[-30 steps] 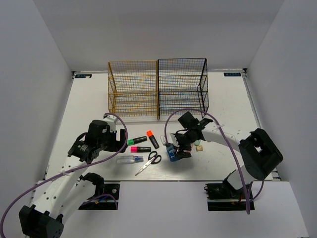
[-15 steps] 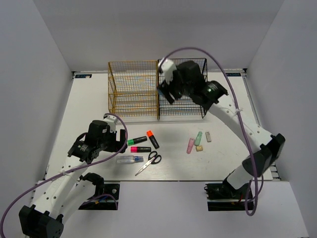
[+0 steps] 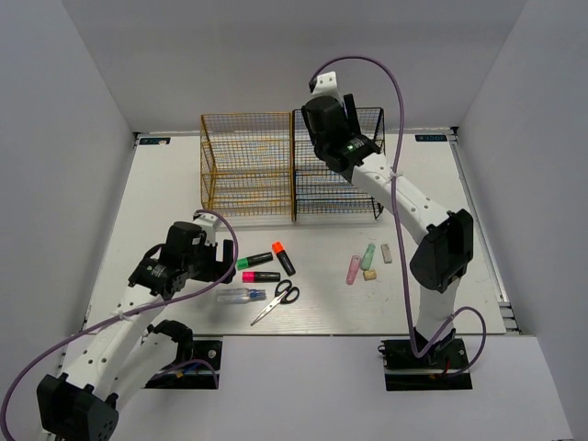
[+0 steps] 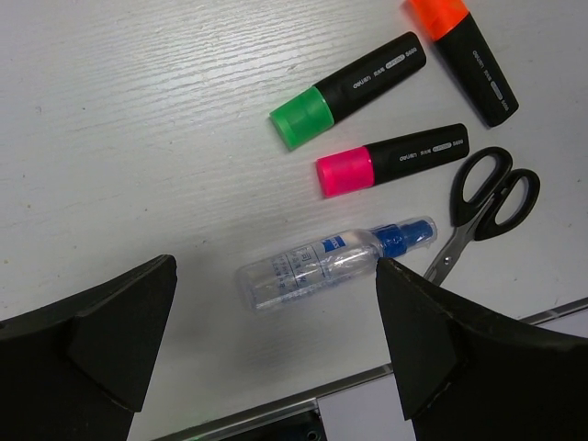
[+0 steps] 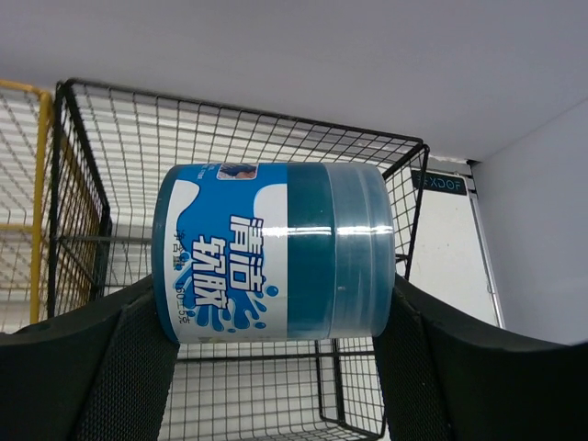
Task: Sort the stationery into containers
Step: Place the stationery into the container
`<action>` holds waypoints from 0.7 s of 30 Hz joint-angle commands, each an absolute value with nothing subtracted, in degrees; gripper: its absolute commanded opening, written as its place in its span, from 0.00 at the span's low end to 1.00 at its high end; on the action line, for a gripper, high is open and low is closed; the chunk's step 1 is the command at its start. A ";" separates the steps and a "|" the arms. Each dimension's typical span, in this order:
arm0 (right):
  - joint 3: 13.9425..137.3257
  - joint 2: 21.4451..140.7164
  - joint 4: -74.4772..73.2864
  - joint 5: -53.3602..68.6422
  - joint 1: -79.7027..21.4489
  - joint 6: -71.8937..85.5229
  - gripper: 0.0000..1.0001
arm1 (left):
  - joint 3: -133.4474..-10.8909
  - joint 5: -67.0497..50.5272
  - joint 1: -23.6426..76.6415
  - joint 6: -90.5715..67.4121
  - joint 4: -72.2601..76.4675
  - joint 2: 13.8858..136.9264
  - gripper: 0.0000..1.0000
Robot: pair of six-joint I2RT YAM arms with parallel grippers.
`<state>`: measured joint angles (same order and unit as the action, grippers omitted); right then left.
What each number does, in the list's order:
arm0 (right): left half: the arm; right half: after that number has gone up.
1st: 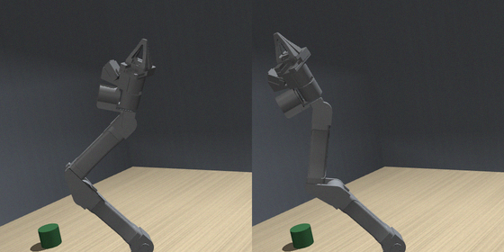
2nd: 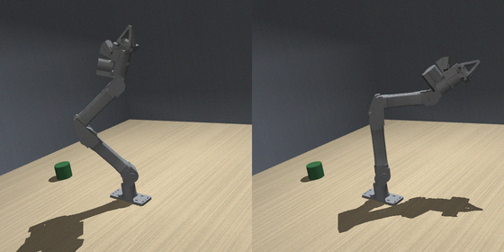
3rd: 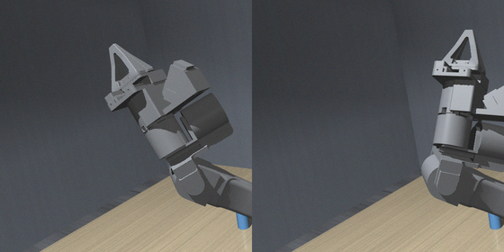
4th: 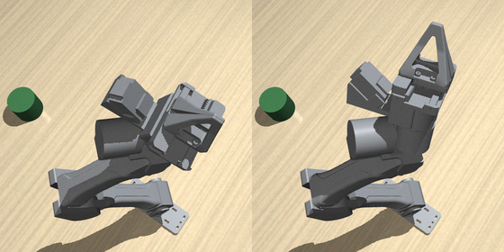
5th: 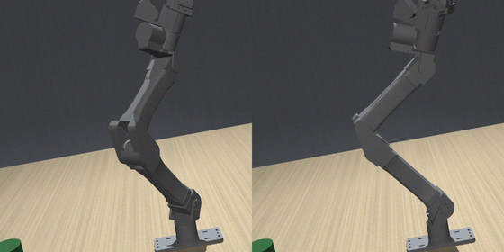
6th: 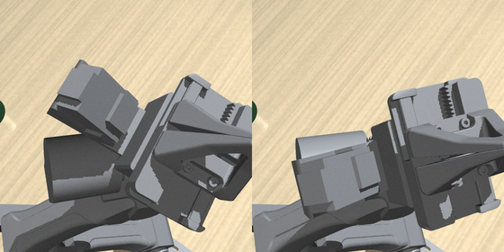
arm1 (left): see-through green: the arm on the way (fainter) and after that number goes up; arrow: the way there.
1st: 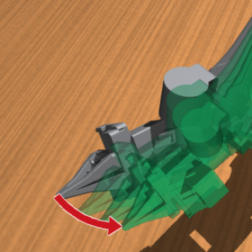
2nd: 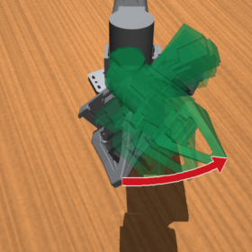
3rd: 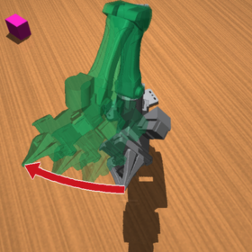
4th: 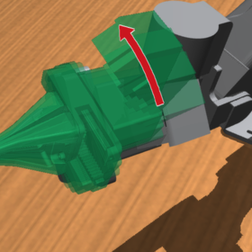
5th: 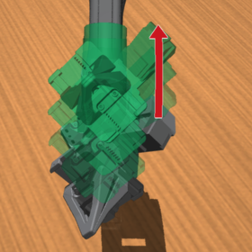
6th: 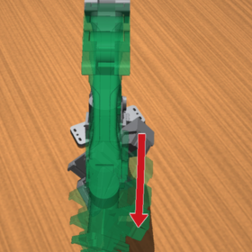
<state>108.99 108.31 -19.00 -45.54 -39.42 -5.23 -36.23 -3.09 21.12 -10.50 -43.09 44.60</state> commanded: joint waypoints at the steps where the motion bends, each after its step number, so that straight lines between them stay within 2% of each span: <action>1: 114.00 107.05 -8.88 -49.84 -37.71 -0.79 0.00 | -36.04 -2.20 21.18 -10.28 -42.89 45.00 1.00; 7: 115.84 109.77 -12.12 -47.03 -33.68 6.05 0.00 | -36.04 -2.20 21.18 -10.20 -43.07 45.44 1.00; 13: 117.68 112.05 -19.24 -35.69 -29.28 17.21 0.00 | -36.21 -2.46 21.18 -10.02 -43.15 45.79 1.00; 21: 118.92 114.95 -20.92 -25.49 -25.75 20.39 0.00 | -36.12 -2.55 21.18 -9.93 -43.15 46.40 1.00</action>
<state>115.52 115.09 -23.24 -30.11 -26.59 16.51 -36.23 -2.52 21.12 -10.48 -43.31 46.33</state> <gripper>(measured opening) 0.751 0.994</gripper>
